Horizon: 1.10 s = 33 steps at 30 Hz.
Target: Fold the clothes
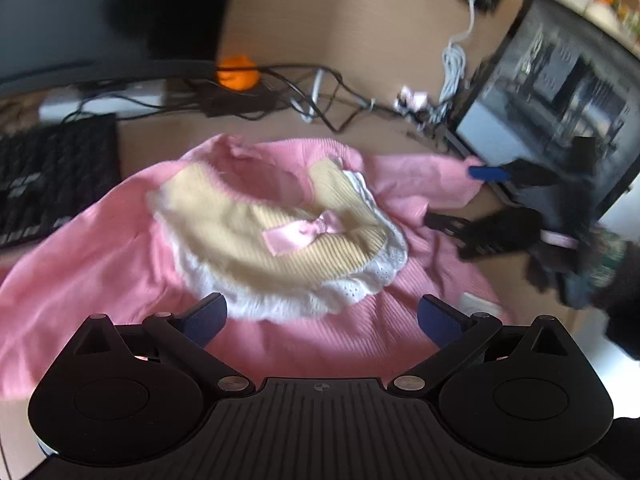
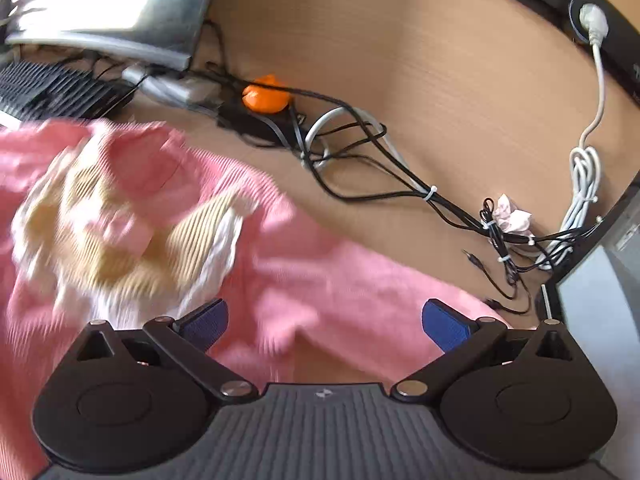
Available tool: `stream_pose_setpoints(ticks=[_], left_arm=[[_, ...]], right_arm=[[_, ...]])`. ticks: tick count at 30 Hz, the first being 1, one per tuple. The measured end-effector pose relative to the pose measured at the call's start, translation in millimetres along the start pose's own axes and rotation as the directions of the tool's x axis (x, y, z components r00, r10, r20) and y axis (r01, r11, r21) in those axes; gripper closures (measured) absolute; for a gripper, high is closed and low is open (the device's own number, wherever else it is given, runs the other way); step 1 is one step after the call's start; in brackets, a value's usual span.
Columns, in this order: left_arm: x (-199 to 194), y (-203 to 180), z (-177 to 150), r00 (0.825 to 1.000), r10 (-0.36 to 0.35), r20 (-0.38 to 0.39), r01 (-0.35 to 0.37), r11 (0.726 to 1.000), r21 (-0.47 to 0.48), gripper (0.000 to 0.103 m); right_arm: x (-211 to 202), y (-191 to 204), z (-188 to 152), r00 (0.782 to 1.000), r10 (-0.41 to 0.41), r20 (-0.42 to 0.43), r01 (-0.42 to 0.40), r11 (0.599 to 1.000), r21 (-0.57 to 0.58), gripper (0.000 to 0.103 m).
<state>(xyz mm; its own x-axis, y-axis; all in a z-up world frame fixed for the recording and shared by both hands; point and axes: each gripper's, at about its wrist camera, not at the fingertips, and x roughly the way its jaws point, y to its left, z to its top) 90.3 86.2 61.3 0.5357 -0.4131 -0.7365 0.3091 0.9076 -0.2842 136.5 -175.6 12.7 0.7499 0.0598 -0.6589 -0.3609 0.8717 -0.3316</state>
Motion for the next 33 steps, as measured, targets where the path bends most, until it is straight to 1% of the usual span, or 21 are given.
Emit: stream_pose_setpoints(ticks=[1, 3, 4, 5, 6, 8, 10, 12, 13, 15, 17, 19, 21, 22, 26, 27, 28, 29, 30, 33], left_arm=[[2.5, -5.9, -0.1, 0.999, 0.033, -0.012, -0.033, 0.999, 0.028, 0.0], [3.8, -16.5, -5.9, 0.995, 0.089, -0.037, -0.086, 0.994, 0.065, 0.0], [2.6, -21.1, -11.8, 0.993, 0.111, -0.052, -0.107, 0.992, 0.074, 0.0], [-1.1, -25.6, -21.6, 0.992, 0.095, -0.078, -0.09, 0.994, 0.067, 0.0], [-3.5, -28.7, -29.3, 0.992, 0.076, -0.099, -0.072, 0.996, 0.053, 0.0], [-7.2, -35.0, -46.3, 0.988, 0.05, -0.143, -0.05, 0.999, 0.009, 0.0], [-8.2, -38.3, -59.3, 0.983, 0.056, -0.177, -0.065, 0.997, -0.041, 0.0], [-7.2, -38.7, -68.0, 0.981, 0.065, -0.184, -0.081, 0.993, -0.081, 0.0], [-5.1, -37.5, -71.2, 0.981, 0.069, -0.182, -0.088, 0.991, -0.098, 0.0], [-0.9, -35.1, -77.6, 0.981, 0.075, -0.18, -0.1, 0.986, -0.134, 0.0], [7.0, -30.1, -81.7, 0.98, 0.072, -0.187, -0.104, 0.98, -0.171, 0.0], [5.0, -29.4, -87.9, 0.984, 0.064, -0.168, -0.093, 0.98, -0.173, 0.0], [0.3, -30.6, -94.2, 0.985, 0.058, -0.161, -0.085, 0.983, -0.164, 0.0], [-2.2, -31.2, -97.1, 0.985, 0.054, -0.165, -0.08, 0.984, -0.159, 0.0], [-14.1, -32.5, -110.4, 0.983, 0.048, -0.179, -0.073, 0.988, -0.138, 0.0], [-17.1, -33.1, -113.6, 0.981, 0.049, -0.187, -0.075, 0.988, -0.134, 0.0], [-20.4, -31.7, -112.8, 0.981, 0.035, -0.192, -0.062, 0.989, -0.136, 0.0], [-23.7, -30.3, -111.8, 0.98, 0.02, -0.197, -0.048, 0.989, -0.139, 0.0], [-27.0, -28.9, -110.9, 0.979, 0.005, -0.202, -0.034, 0.989, -0.141, 0.0], [-36.8, -24.6, -107.9, 0.975, -0.04, -0.218, 0.007, 0.989, -0.149, 0.0]], right_arm=[[-2.9, 0.4, -4.8, 1.0, -0.003, 0.008, 0.003, 1.0, -0.025, 0.0], [0.5, -3.1, -5.0, 0.999, 0.036, 0.018, -0.035, 0.999, -0.037, 0.0], [3.6, -4.5, -1.5, 0.997, 0.075, 0.024, -0.074, 0.997, -0.036, 0.0], [7.3, -2.6, 5.2, 0.99, 0.133, 0.038, -0.131, 0.99, -0.042, 0.0], [10.5, 1.8, 12.3, 0.98, 0.193, 0.054, -0.19, 0.98, -0.062, 0.0], [16.9, 13.2, 26.6, 0.949, 0.304, 0.085, -0.294, 0.95, -0.108, 0.0], [23.2, 33.1, 41.4, 0.917, 0.382, 0.114, -0.361, 0.918, -0.164, 0.0], [32.6, 55.0, 55.7, 0.887, 0.446, 0.123, -0.415, 0.884, -0.214, 0.0], [39.7, 67.3, 61.4, 0.88, 0.461, 0.114, -0.426, 0.872, -0.24, 0.0], [54.9, 89.1, 68.9, 0.881, 0.464, 0.089, -0.423, 0.859, -0.289, 0.0], [65.5, 102.1, 73.3, 0.887, 0.454, 0.082, -0.405, 0.85, -0.336, 0.0], [75.3, 112.9, 78.4, 0.896, 0.436, 0.079, -0.378, 0.846, -0.376, 0.0], [81.8, 115.3, 85.1, 0.924, 0.369, 0.102, -0.304, 0.869, -0.391, 0.0], [85.7, 116.1, 88.0, 0.933, 0.338, 0.121, -0.268, 0.879, -0.394, 0.0], [98.4, 122.2, 95.1, 0.952, 0.241, 0.188, -0.153, 0.909, -0.389, 0.0], [98.4, 123.4, 95.8, 0.957, 0.22, 0.189, -0.136, 0.916, -0.378, 0.0], [96.9, 123.8, 96.7, 0.962, 0.201, 0.183, -0.123, 0.922, -0.367, 0.0], [92.9, 123.0, 97.2, 0.967, 0.19, 0.173, -0.118, 0.927, -0.356, 0.0], [84.9, 119.2, 97.4, 0.966, 0.197, 0.164, -0.133, 0.933, -0.335, 0.0], [49.7, 84.6, 83.7, 0.955, 0.247, 0.164, -0.212, 0.955, -0.206, 0.0]])
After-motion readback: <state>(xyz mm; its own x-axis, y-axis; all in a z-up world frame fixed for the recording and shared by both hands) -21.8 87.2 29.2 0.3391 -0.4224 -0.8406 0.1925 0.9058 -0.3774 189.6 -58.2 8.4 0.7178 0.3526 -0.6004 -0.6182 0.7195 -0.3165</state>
